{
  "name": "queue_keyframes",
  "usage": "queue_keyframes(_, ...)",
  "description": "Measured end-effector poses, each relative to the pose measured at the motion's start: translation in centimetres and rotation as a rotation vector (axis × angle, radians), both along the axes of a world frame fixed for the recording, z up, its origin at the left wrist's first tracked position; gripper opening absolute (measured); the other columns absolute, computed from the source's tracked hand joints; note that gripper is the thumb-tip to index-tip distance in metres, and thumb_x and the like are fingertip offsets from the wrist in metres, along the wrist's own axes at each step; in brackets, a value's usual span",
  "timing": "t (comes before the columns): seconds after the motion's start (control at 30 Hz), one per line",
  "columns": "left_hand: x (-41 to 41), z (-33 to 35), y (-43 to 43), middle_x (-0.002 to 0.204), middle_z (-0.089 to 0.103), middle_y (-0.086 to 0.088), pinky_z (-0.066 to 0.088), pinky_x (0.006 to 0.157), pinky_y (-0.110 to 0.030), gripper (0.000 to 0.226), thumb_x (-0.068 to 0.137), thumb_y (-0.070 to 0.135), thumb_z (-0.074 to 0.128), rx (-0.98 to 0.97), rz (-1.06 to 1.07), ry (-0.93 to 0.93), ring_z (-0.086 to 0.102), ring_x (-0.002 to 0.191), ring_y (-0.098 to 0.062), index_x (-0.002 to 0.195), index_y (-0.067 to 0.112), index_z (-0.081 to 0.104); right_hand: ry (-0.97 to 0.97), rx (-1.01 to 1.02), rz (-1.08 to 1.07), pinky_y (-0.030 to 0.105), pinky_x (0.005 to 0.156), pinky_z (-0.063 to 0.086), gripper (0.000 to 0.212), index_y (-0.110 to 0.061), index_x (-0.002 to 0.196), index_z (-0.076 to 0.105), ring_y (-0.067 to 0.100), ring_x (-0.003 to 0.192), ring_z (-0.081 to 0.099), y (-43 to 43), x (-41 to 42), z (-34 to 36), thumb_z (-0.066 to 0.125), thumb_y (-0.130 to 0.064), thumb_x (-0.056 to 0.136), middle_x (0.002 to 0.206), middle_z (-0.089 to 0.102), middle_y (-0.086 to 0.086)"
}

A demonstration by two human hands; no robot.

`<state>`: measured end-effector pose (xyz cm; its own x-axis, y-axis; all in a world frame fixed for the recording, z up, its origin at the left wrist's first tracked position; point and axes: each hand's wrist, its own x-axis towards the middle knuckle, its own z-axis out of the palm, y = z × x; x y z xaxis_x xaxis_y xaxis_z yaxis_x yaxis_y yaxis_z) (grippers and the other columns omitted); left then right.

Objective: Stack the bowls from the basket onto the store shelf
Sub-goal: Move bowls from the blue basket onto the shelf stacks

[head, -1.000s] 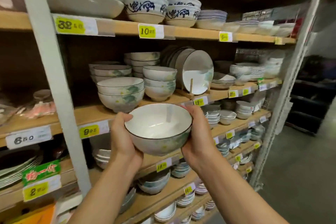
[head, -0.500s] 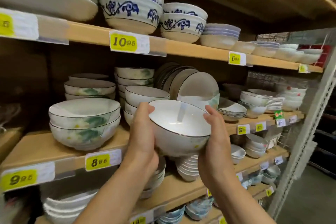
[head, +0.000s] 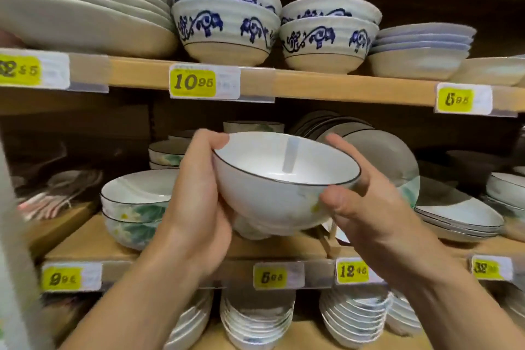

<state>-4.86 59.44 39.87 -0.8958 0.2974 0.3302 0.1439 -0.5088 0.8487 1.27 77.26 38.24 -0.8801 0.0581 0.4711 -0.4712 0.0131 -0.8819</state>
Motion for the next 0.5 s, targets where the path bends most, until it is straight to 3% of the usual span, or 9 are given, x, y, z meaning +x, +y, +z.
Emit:
queue_keyframes(0.07,-0.5,0.5,0.1,0.117,0.065,-0.026,0.047,0.089,-0.043,0.057,0.09,0.04,0.038,0.0,-0.02,0.053,0.061,0.11,-0.036,0.12,-0.003,0.06,0.023,-0.05,0.057,0.017,0.078,0.054,0.128,-0.026,0.137,0.039,0.005,0.105,0.067,0.6,-1.0,1.2,0.096,-0.049,0.025,0.11,0.072,-0.014)
queue_keyframes(0.1,-0.8,0.7,0.1,0.119,0.062,-0.027,0.043,0.094,-0.044,0.062,0.091,0.04,0.038,-0.014,-0.017,0.07,0.058,0.11,-0.038,0.124,-0.01,0.053,0.024,-0.076,0.087,0.017,0.078,0.054,0.129,-0.021,0.138,0.037,0.006,0.102,0.068,0.7,-1.5,1.6,0.097,-0.045,0.025,0.105,0.073,-0.012)
queue_keyframes(0.2,-1.7,1.4,-0.2,0.098,0.066,-0.015,0.043,0.078,-0.03,0.053,0.085,0.039,0.047,-0.105,-0.006,0.174,0.058,0.089,-0.021,0.112,-0.005,0.06,0.032,-0.121,0.138,0.021,0.081,0.056,0.116,-0.015,0.139,0.035,0.008,0.097,0.07,1.0,-3.4,1.8,0.092,-0.031,0.039,0.097,0.075,-0.009)
queue_keyframes(0.27,-2.6,1.7,-0.7,0.106,0.068,-0.011,0.048,0.083,-0.026,0.052,0.079,0.039,0.059,-0.161,-0.05,0.233,0.062,0.097,-0.018,0.115,0.002,0.06,0.061,-0.117,0.101,0.02,0.081,0.055,0.107,-0.019,0.139,0.035,0.008,0.099,0.07,1.1,-4.6,1.8,0.086,-0.034,0.046,0.097,0.075,-0.011)
queue_keyframes(0.33,-3.5,1.9,-0.8,0.127,0.061,-0.016,0.047,0.1,-0.034,0.079,0.067,0.036,0.075,-0.195,-0.07,0.258,0.057,0.119,-0.025,0.131,-0.002,0.049,0.099,-0.082,0.043,0.022,0.082,0.054,0.104,-0.023,0.135,0.038,0.011,0.104,0.068,0.8,-5.9,2.2,0.089,-0.04,0.046,0.103,0.074,-0.009)
queue_keyframes(0.4,-4.3,1.9,-0.4,0.129,0.062,-0.014,0.051,0.096,-0.032,0.089,0.062,0.028,0.084,-0.244,-0.042,0.293,0.059,0.121,-0.024,0.137,0.0,0.044,0.112,-0.069,0.004,0.028,0.088,0.054,0.106,-0.022,0.135,0.04,0.013,0.105,0.068,0.5,-7.3,2.5,0.091,-0.045,0.044,0.11,0.073,-0.003)
queue_keyframes(0.5,-5.7,1.8,-0.1,0.123,0.066,-0.011,0.054,0.088,-0.027,0.079,0.07,0.009,0.08,-0.26,0.067,0.293,0.064,0.113,-0.021,0.139,0.003,0.043,0.118,-0.053,-0.064,0.033,0.09,0.054,0.092,-0.029,0.123,0.047,0.011,0.103,0.068,0.1,-9.2,2.2,0.091,-0.045,0.044,0.11,0.072,-0.003)
